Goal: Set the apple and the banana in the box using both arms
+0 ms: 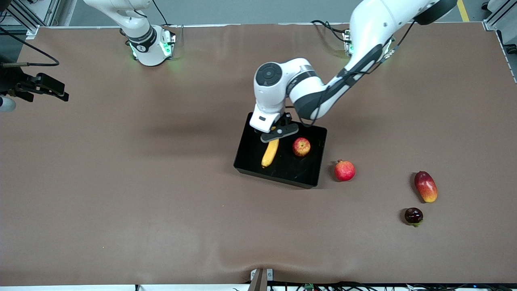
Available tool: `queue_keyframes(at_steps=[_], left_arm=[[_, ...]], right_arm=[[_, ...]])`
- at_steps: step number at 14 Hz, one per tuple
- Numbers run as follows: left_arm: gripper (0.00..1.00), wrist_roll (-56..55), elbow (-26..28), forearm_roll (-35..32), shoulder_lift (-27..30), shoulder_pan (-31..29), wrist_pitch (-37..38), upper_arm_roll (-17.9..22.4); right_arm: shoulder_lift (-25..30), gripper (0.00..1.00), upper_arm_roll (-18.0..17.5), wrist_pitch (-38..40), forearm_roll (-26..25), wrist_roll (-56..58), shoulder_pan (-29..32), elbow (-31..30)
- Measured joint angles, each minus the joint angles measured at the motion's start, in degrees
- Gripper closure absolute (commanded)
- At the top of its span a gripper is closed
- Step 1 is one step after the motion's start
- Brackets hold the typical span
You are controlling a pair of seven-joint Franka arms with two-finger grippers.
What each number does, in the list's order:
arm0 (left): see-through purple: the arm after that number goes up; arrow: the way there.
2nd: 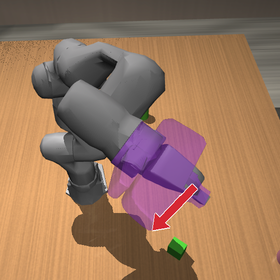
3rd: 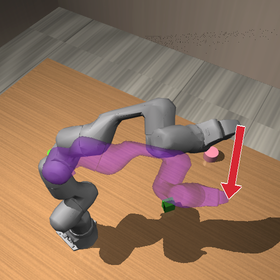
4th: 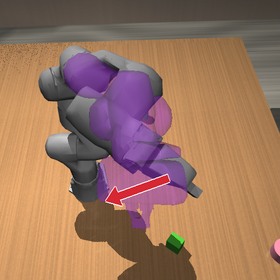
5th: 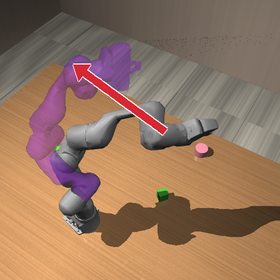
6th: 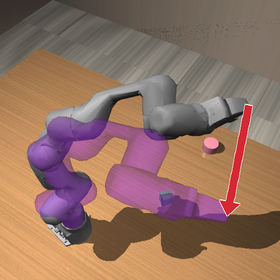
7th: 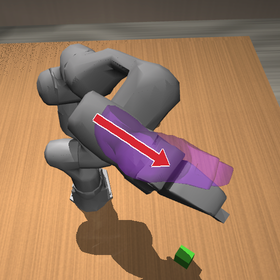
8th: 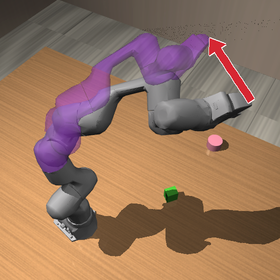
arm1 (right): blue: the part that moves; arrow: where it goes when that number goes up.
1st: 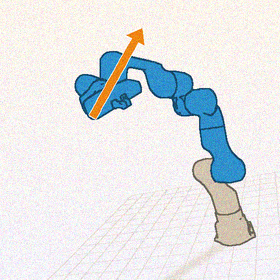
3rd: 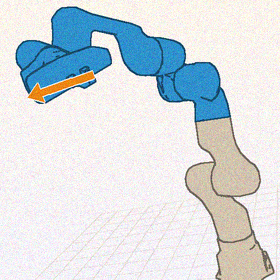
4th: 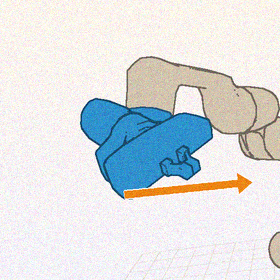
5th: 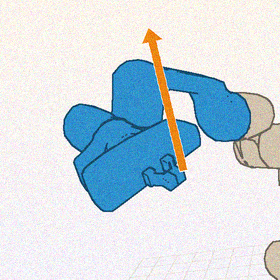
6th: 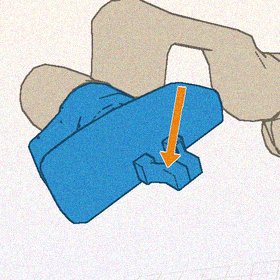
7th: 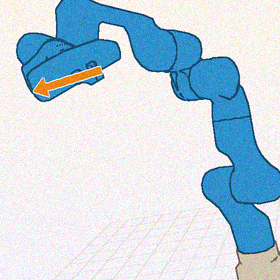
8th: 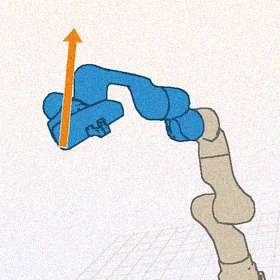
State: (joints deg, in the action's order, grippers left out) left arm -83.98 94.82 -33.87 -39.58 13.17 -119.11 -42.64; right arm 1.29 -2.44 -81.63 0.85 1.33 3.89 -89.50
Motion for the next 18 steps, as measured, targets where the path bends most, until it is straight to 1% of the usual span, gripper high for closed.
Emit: queue_keyframes(at_steps=[2,4,5,6,7,8,9,10,12,14,16,18], left_arm=[[1.00,0.00,-0.30,0.00,-1.87,1.30,-0.22,1.03],[1.00,0.00,-1.81,0.00,-4.05,1.63,-0.80,1.17],[1.00,0.00,-3.06,0.00,-5.10,2.19,-1.02,1.76],[1.00,0.00,-4.32,0.00,-5.90,3.50,-1.18,3.33],[0.76,0.01,-5.33,0.00,-6.55,5.44,-1.59,5.58],[0.49,0.01,-6.02,0.00,-7.18,7.65,-2.45,8.00],[0.16,0.01,-6.40,0.00,-7.75,9.69,-3.60,10.21],[0.00,0.00,-6.65,0.00,-8.22,11.10,-4.64,11.67],[0.00,0.00,-7.45,0.00,-8.42,11.77,-5.26,12.38],[0.00,0.03,-9.67,-0.07,-7.56,11.16,-5.24,12.47],[0.00,1.53,-11.53,-0.08,-4.20,9.23,-3.05,12.54],[0.00,6.64,-12.39,0.79,1.62,5.47,1.29,12.47]], right_arm=[[0.01,0.00,-0.03,0.16,0.00,0.00,-0.18,0.00],[0.01,0.00,-0.04,0.14,0.00,0.00,-0.46,0.00],[0.01,0.00,-0.04,0.07,0.00,0.00,-0.59,0.01],[0.01,0.00,-0.04,-0.06,0.00,0.00,-0.64,0.01],[0.01,0.00,-0.05,-0.21,0.00,0.00,-0.69,0.01],[0.01,0.00,-0.07,-0.27,0.00,0.00,-0.84,0.01],[0.01,0.00,-0.09,-0.28,0.01,-0.06,-1.12,0.03],[0.02,0.00,-0.11,-0.29,0.01,-0.29,-1.42,0.05],[0.03,0.00,-0.11,-0.29,0.01,-0.83,-1.86,0.06],[0.03,0.00,-0.11,-0.19,0.01,-1.79,-2.29,0.06],[0.03,0.00,-0.12,-0.13,0.01,-2.32,-2.66,0.06],[0.03,0.00,-0.13,-0.10,0.01,-2.65,-2.90,0.06]])
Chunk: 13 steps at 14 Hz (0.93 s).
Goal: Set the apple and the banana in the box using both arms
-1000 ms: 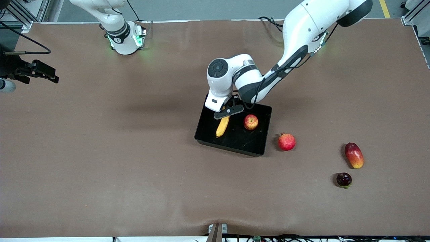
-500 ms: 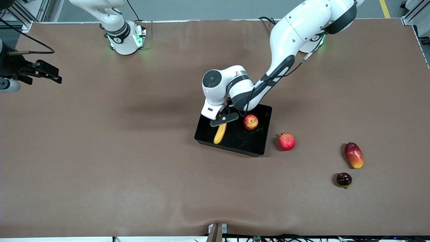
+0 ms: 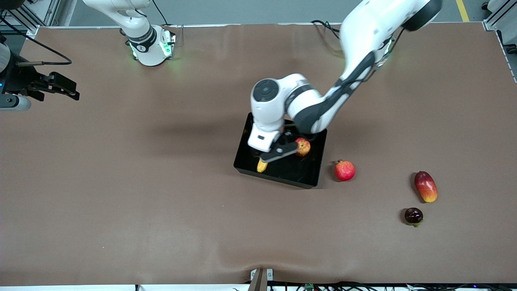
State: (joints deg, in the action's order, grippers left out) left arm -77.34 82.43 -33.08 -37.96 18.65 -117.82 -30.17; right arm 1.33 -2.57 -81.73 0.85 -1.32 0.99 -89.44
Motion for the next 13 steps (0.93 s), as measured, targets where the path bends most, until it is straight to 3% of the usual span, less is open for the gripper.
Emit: queue_keyframes(at_steps=[6,10,13], left_arm=[[0.00,15.29,0.00,8.32,16.26,-13.04,16.29,0.08],[0.00,27.92,0.19,12.87,23.32,-21.16,27.14,0.22],[0.00,38.72,0.54,16.47,27.58,-27.06,29.71,0.27]], right_arm=[[0.01,0.00,0.16,0.55,0.00,-0.30,-0.02,0.01],[0.04,0.00,0.19,0.62,0.00,-0.31,-0.03,0.03],[0.05,0.00,0.17,0.62,0.00,-0.31,-0.03,0.04]])
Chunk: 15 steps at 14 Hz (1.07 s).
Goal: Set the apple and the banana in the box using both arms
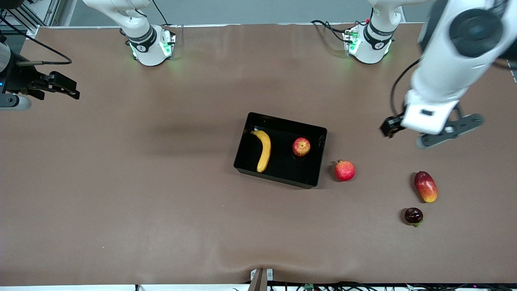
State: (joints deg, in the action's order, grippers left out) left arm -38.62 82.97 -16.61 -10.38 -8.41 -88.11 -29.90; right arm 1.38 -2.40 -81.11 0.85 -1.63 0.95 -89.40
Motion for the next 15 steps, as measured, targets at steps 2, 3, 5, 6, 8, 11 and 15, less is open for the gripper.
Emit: queue_keyframes(at_steps=[2,3,5,6,8,11,15], left_arm=[[0.00,6.26,0.41,2.42,2.25,-2.13,0.73,0.61],[0.00,9.36,1.02,4.17,3.57,-1.75,0.90,2.54],[0.00,15.73,3.49,7.18,6.62,2.33,1.02,9.82],[0.00,18.60,4.81,8.52,8.13,5.09,1.03,13.81],[0.00,23.13,7.66,11.37,11.17,9.14,1.06,19.96],[0.00,25.44,11.87,13.53,15.62,11.42,1.06,23.64],[0.00,26.60,14.49,15.12,19.18,12.12,1.04,24.52]], right_arm=[[0.00,0.00,0.00,0.00,0.00,0.00,0.00,0.00],[0.00,0.00,0.00,0.00,0.00,0.00,0.00,0.00],[0.00,0.00,-0.02,0.00,0.00,0.00,-0.01,-0.01],[0.00,0.00,-0.03,0.00,0.00,0.00,-0.02,-0.01],[0.00,0.00,-0.04,0.00,0.00,0.00,-0.04,-0.01],[0.00,0.00,-0.07,0.01,0.00,0.00,-0.07,-0.02],[0.00,0.00,-0.08,0.01,0.00,0.00,-0.15,-0.03]])
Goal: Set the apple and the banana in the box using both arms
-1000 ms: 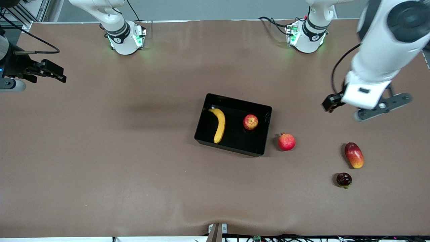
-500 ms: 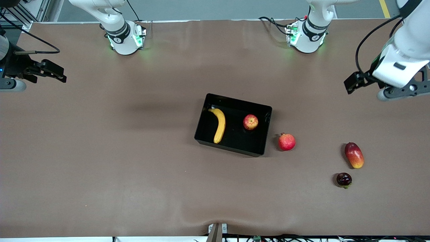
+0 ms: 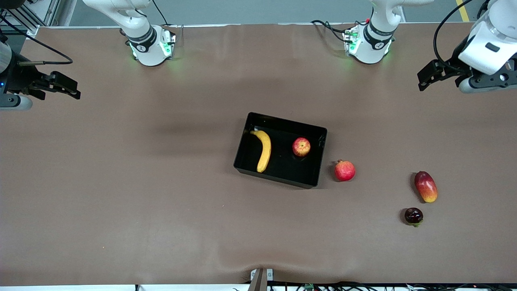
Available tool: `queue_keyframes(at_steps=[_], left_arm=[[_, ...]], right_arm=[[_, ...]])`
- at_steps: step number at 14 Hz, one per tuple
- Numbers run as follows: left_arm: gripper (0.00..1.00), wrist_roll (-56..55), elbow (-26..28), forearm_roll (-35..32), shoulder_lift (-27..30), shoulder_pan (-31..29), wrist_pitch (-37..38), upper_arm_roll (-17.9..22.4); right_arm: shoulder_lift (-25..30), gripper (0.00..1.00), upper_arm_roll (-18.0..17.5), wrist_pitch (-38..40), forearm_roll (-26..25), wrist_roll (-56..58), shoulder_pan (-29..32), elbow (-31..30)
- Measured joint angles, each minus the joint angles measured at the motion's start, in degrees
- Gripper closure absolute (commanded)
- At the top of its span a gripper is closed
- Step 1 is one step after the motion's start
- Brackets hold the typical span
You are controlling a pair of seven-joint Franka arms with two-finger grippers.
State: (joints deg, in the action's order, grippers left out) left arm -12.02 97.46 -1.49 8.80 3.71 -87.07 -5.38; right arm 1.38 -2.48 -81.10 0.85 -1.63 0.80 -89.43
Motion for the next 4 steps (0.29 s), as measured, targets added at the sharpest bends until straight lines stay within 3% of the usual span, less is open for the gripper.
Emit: queue_keyframes(at_steps=[4], left_arm=[[0.00,2.60,-1.10,0.02,0.07,-0.06,-0.13,1.66]], right_arm=[[0.00,0.00,0.00,-0.01,0.00,0.00,-0.32,0.00]])
